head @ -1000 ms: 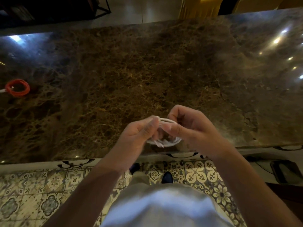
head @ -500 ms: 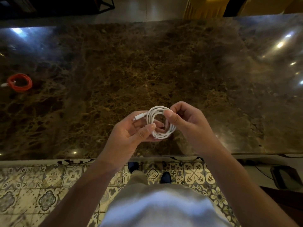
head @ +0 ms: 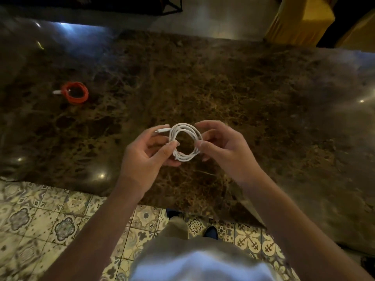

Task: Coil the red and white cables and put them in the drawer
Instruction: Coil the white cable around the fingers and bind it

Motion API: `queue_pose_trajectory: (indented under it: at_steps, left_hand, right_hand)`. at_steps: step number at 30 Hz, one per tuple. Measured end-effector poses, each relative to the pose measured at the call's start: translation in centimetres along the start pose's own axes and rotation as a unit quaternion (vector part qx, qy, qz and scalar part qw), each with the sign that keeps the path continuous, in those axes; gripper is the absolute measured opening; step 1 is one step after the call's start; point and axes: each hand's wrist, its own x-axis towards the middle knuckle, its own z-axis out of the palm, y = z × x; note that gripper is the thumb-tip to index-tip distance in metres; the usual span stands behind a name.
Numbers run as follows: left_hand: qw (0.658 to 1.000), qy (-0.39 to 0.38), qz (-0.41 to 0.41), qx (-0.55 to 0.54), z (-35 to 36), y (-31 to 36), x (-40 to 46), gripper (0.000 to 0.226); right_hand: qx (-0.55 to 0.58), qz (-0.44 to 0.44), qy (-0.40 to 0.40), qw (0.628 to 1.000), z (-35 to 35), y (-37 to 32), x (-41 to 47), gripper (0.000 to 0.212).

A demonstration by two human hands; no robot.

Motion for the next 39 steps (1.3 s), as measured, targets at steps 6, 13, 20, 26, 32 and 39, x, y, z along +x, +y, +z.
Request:
queue_pose_trajectory:
  at_steps: [6,13,20,26,32,39]
  left_hand:
    - [0.991,0.120,0.002,0.059,-6.3,-1.3,4.3,0.053]
    - [0.971,0.200,-0.012,0.128,-13.4,-3.3,10.3,0.049]
    - [0.955,0.224,-0.061,0.187,-18.5,-5.5,14.3,0.043]
    - [0.949,0.241,-0.069,0.191,-20.7,-6.7,15.7,0.042]
    - [0.919,0.231,-0.052,0.316,-21.6,-6.9,16.1,0.045]
    - [0.887,0.204,-0.055,0.412,-21.7,-6.5,16.5,0.052]
  right_hand:
    - [-0.068,0.016,-0.032,0.997,6.8,-0.3,8.2,0.027]
    - [-0.074,0.031,0.005,0.997,15.1,0.6,16.0,0.022]
    - [-0.112,0.061,-0.025,0.991,19.9,1.5,20.7,0.020]
    - [-0.188,0.040,-0.027,0.981,22.2,1.5,23.0,0.019]
    - [-0.275,0.019,-0.030,0.961,23.2,1.5,23.7,0.023]
    - [-0.423,-0.030,-0.029,0.905,23.4,1.1,23.6,0.032]
